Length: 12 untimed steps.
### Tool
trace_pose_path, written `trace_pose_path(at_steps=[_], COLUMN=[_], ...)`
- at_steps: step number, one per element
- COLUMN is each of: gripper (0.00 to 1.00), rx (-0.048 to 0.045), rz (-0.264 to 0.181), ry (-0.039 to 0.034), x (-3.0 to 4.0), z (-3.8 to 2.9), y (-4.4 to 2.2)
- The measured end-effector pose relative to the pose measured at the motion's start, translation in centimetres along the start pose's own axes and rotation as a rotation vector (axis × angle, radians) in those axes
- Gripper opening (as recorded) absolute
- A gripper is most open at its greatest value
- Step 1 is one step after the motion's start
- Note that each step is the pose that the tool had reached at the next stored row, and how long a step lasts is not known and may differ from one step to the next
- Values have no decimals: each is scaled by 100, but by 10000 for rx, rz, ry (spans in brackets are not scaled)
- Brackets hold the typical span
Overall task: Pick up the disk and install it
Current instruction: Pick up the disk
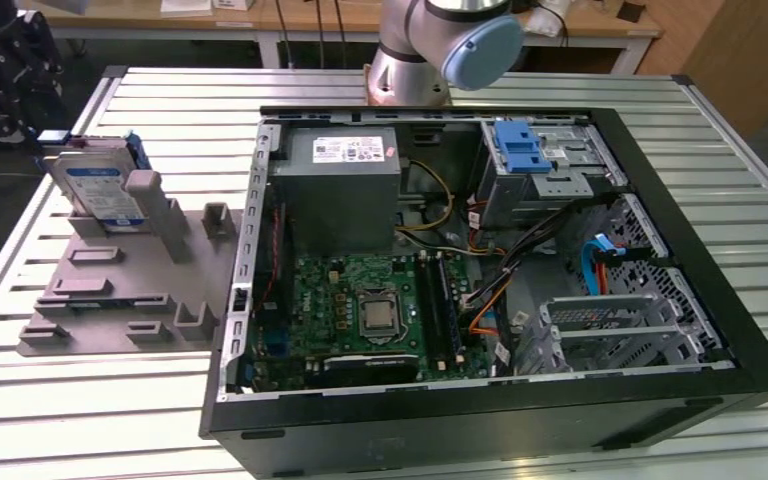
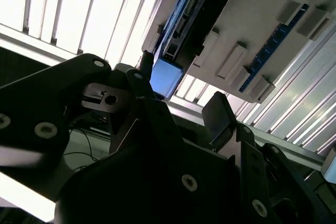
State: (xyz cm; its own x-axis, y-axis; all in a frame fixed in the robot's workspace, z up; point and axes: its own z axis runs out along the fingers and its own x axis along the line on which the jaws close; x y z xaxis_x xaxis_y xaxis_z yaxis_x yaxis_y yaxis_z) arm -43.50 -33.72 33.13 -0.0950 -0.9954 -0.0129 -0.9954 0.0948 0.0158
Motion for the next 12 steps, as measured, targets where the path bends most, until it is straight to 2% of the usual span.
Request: trace_pose_path(at_steps=[3,4,5,6,7,8,12], gripper=[65,65,63,57,57,50,50], rx=[3,4,4,5,5,4,4], rz=[-1,-1,-1,-1,-1,-1,-2], ry=[0,-1,0,-1,-1,0,0], x=[-7,-15,-18,-21,-24,-28,-37], z=[53,119,141,154,166,176,209], y=[9,18,22,26,29,33,41])
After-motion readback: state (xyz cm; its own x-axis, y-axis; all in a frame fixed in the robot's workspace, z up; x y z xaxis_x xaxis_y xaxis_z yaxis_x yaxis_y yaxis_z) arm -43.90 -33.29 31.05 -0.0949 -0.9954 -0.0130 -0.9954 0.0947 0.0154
